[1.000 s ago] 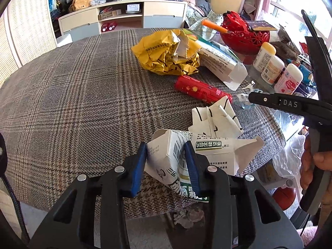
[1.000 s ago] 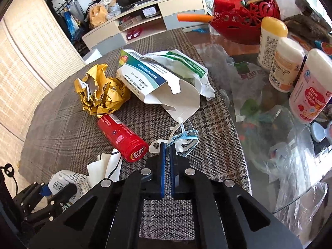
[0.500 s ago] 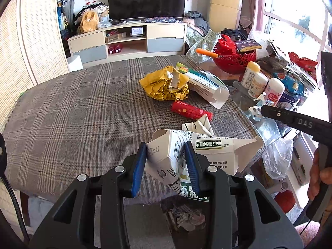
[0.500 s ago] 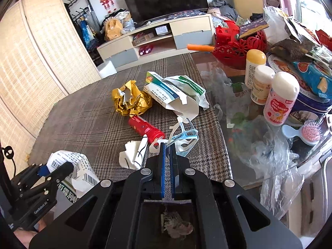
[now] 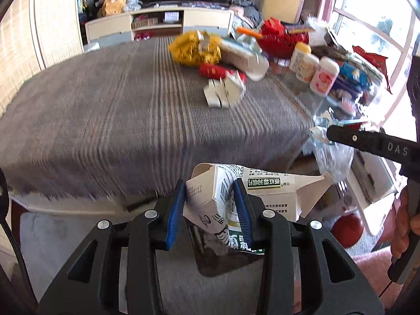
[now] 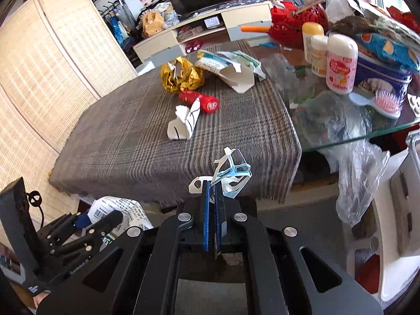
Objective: Collect trash
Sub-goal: 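Lift both held items off the table toward the dark bin, then lower both items into the dark bin and open both tools, then grasp a white tissue with the left tool while the right tool grasps the red cylinder, then carry both items down to the dark bin and open both tools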
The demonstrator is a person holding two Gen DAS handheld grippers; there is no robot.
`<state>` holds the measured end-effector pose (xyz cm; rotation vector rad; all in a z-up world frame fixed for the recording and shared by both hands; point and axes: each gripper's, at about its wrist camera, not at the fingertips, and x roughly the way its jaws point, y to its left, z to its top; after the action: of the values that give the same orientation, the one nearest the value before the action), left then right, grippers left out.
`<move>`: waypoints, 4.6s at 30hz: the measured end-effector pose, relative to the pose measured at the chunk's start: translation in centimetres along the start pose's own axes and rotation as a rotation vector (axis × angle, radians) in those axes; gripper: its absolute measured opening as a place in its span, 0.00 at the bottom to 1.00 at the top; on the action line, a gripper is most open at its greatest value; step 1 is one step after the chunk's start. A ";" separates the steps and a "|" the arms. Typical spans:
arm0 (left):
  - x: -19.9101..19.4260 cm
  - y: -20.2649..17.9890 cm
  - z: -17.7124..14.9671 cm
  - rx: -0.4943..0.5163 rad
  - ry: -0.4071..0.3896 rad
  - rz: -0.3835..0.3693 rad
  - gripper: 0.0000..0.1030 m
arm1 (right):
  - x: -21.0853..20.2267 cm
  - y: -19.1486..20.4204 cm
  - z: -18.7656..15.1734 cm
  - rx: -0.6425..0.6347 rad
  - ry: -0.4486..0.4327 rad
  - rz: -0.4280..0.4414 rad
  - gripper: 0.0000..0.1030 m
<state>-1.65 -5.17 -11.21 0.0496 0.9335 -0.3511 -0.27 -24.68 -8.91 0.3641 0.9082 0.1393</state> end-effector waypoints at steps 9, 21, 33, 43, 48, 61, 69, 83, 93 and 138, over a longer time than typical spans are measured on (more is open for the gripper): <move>4.5 -0.7 -4.7 0.003 0.105 0.008 0.35 | 4.2 -0.7 -4.0 0.021 0.102 0.012 0.05; 9.2 -0.6 -7.6 -0.021 0.224 -0.021 0.34 | 9.2 -1.7 -6.8 0.076 0.228 0.008 0.05; 10.3 0.0 -8.0 -0.038 0.257 -0.001 0.55 | 10.7 -1.5 -6.9 0.062 0.268 -0.044 0.09; 9.5 1.1 -7.4 -0.045 0.233 0.068 0.76 | 10.1 -2.2 -6.6 0.056 0.227 -0.132 0.83; 8.4 2.1 -6.5 -0.078 0.191 0.085 0.89 | 10.2 -2.3 -6.4 0.049 0.243 -0.132 0.85; 4.8 2.9 -1.7 -0.086 0.098 0.131 0.91 | 5.9 -2.2 -1.7 0.066 0.126 -0.142 0.92; 3.3 1.7 4.9 -0.036 0.018 0.107 0.91 | 4.7 -1.4 4.5 0.023 0.057 -0.164 0.92; 7.5 -2.5 12.0 0.032 0.022 -0.003 0.61 | 6.9 -1.0 13.0 0.038 -0.009 -0.165 0.91; 12.3 -3.0 13.5 0.055 0.054 -0.017 0.21 | 10.4 -2.9 14.1 0.104 0.024 -0.120 0.78; 7.3 4.0 10.6 -0.031 0.022 0.065 0.12 | 12.2 4.8 8.8 -0.149 0.121 -0.055 0.35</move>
<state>11.79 -5.45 -11.14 0.0551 0.9572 -0.2766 14.36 -19.15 -11.34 0.1936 1.0196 0.1787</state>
